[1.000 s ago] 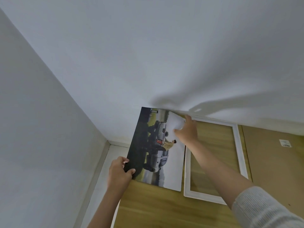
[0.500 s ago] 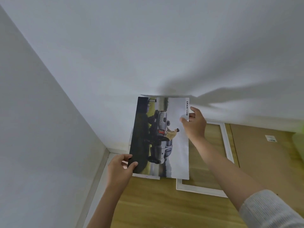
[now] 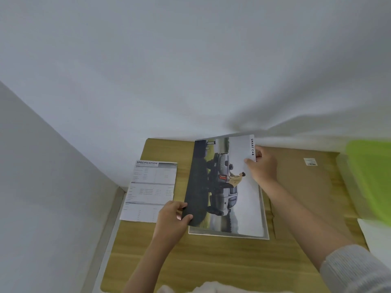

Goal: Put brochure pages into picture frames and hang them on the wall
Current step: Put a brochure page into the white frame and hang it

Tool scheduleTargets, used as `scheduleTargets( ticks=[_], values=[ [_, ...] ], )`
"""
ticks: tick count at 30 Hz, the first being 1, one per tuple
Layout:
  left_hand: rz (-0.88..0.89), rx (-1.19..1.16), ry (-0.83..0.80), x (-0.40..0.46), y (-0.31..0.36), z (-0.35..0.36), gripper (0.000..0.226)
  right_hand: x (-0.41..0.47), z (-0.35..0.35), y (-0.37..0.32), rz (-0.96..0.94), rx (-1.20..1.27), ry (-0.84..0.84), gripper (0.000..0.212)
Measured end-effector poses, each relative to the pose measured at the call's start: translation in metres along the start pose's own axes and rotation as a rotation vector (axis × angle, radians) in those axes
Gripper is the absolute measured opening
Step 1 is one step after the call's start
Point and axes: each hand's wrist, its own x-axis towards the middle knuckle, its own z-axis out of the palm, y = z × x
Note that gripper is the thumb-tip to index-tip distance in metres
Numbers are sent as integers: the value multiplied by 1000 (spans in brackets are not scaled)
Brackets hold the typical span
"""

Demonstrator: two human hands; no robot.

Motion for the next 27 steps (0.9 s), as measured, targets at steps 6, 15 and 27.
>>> scheduleTargets(
  ticks=[6, 15, 27],
  values=[
    [-69, 63, -37, -5, 11, 32, 41, 18, -6, 33, 15, -24, -137, 30],
    [-169, 158, 13, -10, 14, 47, 45, 38, 1, 76, 34, -138, -267, 44],
    [-129, 43, 11, -15, -3, 50, 58, 39, 4, 84, 13, -199, -316, 63]
  ],
)
